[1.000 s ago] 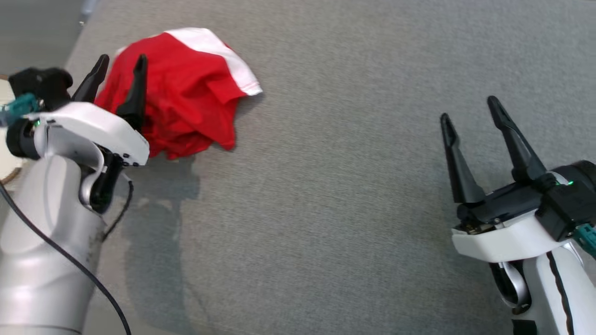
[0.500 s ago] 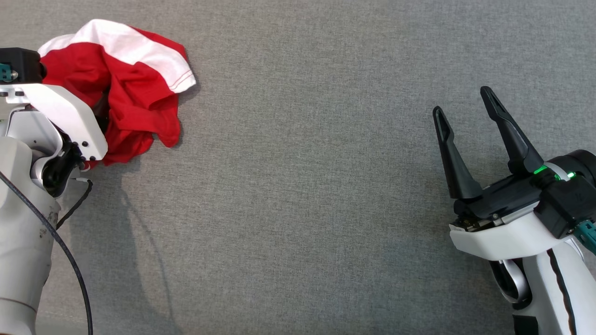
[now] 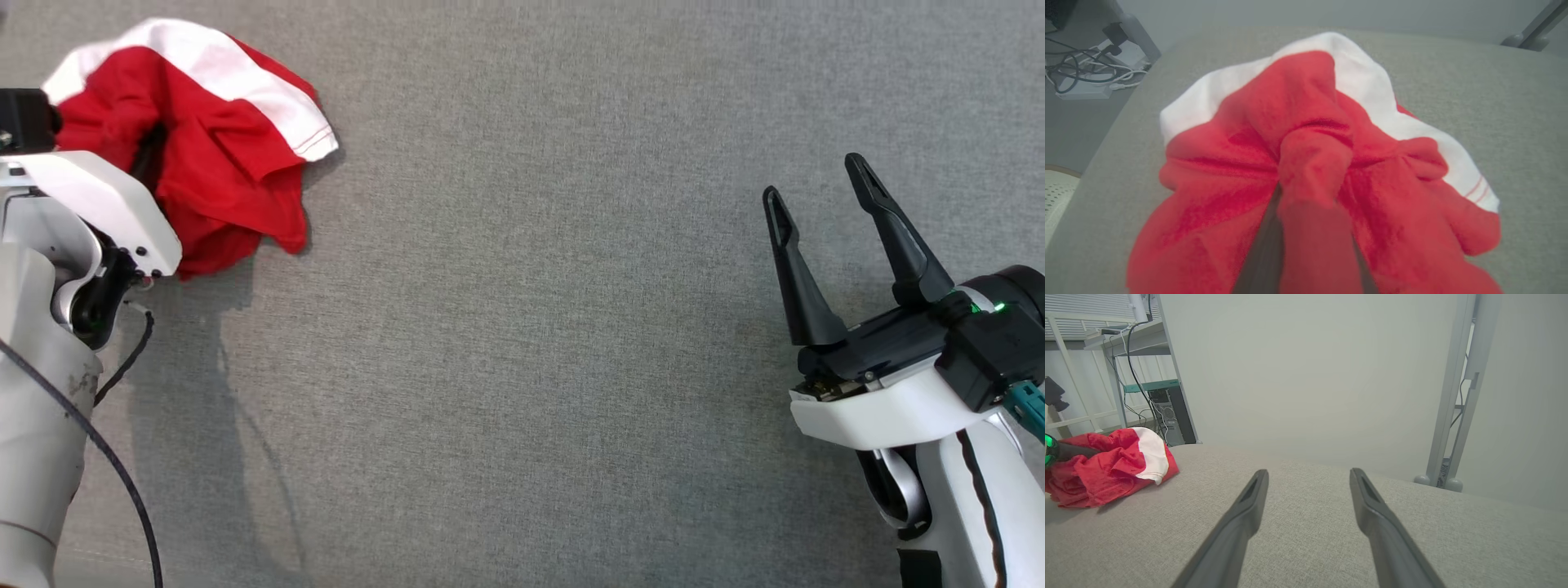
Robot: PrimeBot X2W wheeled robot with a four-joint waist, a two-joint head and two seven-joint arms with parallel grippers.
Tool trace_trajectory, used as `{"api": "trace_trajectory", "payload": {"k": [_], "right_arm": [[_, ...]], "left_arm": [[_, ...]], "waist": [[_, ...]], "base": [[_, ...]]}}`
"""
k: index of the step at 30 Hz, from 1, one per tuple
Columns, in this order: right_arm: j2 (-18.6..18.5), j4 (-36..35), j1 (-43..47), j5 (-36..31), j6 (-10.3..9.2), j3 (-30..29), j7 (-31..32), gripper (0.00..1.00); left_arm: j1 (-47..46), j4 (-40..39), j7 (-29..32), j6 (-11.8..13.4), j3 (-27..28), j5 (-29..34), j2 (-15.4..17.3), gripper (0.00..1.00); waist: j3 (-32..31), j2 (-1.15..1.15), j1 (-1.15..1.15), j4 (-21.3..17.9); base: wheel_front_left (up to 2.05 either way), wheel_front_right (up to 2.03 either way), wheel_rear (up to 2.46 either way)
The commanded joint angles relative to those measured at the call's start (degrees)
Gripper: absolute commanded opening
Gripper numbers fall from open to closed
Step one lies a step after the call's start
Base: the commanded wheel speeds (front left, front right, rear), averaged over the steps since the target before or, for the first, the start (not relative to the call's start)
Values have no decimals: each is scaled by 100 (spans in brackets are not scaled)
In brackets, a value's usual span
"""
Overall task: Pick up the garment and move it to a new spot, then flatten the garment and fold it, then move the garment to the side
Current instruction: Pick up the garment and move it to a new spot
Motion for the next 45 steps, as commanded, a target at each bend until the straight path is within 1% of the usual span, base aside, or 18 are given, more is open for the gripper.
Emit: {"api": "trace_trajectory", "payload": {"k": [1,6,9,12,13,17,20,25,29,31,34,40,42,43,44,45], "right_arm": [[17,33,30,23,-2,-30,-27,100],[105,144,115,58,-2,-94,-26,100],[167,220,168,57,-2,-159,-27,100],[246,276,259,97,-2,-259,-26,100],[246,276,259,97,-2,-259,-26,100],[314,327,382,110,-2,-415,-26,100],[363,352,462,109,-2,-512,-26,100],[418,330,508,57,-2,-617,-26,100],[457,315,478,61,-2,-669,-26,100],[478,314,448,81,-2,-673,-26,100],[507,304,408,116,-2,-701,-26,100],[564,359,366,188,-2,-694,-26,100],[568,402,374,197,-2,-728,-26,100],[572,426,380,206,-2,-749,-27,100],[577,444,386,212,-2,-759,-26,100],[583,457,392,212,-2,-754,-27,100]], "left_arm": [[-56,-22,-207,-2,24,28,57,0],[78,-319,-979,-3,1,-118,-40,0],[281,-752,-1434,-2,-160,-222,35,0],[506,-1105,-1717,-2,-226,-261,81,0],[506,-1105,-1717,-2,-226,-261,81,0],[838,-1604,-1877,3,-301,-210,-25,0],[1107,-2037,-1910,84,-379,-162,-153,0],[1493,-2751,-1865,196,-676,-91,-438,0],[1683,-3047,-1818,298,-988,45,-715,0],[1744,-3013,-1800,319,-1141,92,-873,0],[1770,-2751,-1802,336,-1381,189,-1108,0],[1568,-1734,-1977,555,-1693,784,-1285,0],[1544,-1421,-2001,544,-1747,918,-1399,0],[1535,-1273,-2015,521,-1779,979,-1433,13],[1526,-1145,-2019,517,-1796,1028,-1452,50],[1514,-1047,-2023,528,-1781,1057,-1480,100]], "waist": [[-157,0,0,19],[-579,0,0,-8],[-869,0,0,-94],[-1143,0,0,-213],[-1143,0,0,-213],[-1443,0,0,-403],[-1604,0,0,-591],[-1681,0,0,-1014],[-1629,0,0,-1434],[-1569,0,0,-1661],[-1467,0,0,-1996],[-1292,0,0,-2620],[-1264,0,0,-2751],[-1259,0,0,-2799],[-1262,0,0,-2837],[-1270,0,0,-2869]], "base": [[0,0,0],[0,0,0],[0,0,0],[0,0,0],[0,0,0],[0,0,0],[0,0,0],[0,0,0],[0,0,0],[0,0,0],[0,0,0],[0,0,0],[0,0,0],[0,0,0],[0,0,0],[0,0,0]]}}
